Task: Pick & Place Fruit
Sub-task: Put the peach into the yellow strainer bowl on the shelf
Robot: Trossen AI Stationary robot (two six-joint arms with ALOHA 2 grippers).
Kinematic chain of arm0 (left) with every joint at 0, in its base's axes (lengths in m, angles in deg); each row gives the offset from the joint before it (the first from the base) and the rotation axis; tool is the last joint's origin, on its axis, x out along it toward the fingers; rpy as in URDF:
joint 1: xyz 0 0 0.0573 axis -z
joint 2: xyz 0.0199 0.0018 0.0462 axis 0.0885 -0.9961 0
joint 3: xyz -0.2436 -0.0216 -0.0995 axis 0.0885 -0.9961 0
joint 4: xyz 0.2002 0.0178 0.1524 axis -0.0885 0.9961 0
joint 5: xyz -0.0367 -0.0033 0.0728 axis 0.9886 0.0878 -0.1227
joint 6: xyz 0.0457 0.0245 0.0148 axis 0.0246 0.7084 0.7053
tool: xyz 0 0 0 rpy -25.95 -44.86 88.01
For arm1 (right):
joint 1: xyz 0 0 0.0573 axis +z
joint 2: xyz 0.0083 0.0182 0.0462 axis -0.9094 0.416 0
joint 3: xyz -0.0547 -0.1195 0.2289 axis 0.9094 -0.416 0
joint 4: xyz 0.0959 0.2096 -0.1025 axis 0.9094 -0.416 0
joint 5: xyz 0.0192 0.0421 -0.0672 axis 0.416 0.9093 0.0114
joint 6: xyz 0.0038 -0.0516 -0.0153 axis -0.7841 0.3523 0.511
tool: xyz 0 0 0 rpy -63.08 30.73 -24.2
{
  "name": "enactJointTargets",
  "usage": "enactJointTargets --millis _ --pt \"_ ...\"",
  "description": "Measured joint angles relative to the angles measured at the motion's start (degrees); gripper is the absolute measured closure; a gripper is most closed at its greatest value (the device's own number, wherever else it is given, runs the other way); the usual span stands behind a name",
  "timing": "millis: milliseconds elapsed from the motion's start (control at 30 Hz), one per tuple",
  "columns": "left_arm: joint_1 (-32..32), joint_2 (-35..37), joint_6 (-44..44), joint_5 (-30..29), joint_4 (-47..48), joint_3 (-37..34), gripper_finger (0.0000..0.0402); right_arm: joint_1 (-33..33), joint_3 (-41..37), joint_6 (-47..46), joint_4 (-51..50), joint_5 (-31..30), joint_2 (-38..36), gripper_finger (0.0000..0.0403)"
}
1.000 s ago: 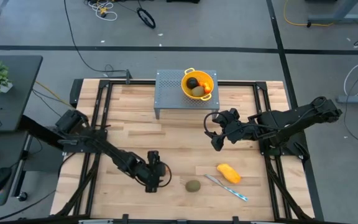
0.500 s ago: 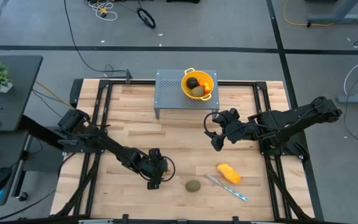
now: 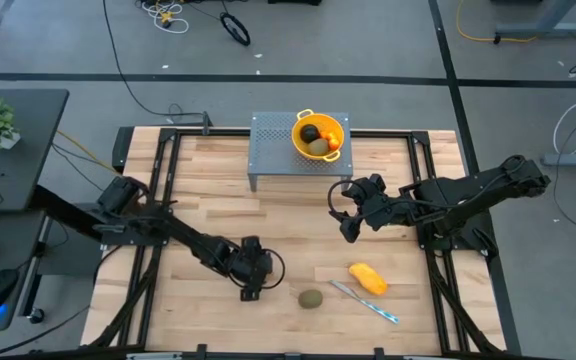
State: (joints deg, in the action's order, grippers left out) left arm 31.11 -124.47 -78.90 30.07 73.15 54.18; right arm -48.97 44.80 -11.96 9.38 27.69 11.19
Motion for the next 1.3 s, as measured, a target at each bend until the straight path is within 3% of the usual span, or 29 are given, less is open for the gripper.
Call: enactJointTargets --millis 1300 --pt "-0.25 -1.95 1.84 0.94 -0.23 -0.13 0.0095 -0.01 0.01 0.0 -0.36 -0.31 0.0 0.0071"
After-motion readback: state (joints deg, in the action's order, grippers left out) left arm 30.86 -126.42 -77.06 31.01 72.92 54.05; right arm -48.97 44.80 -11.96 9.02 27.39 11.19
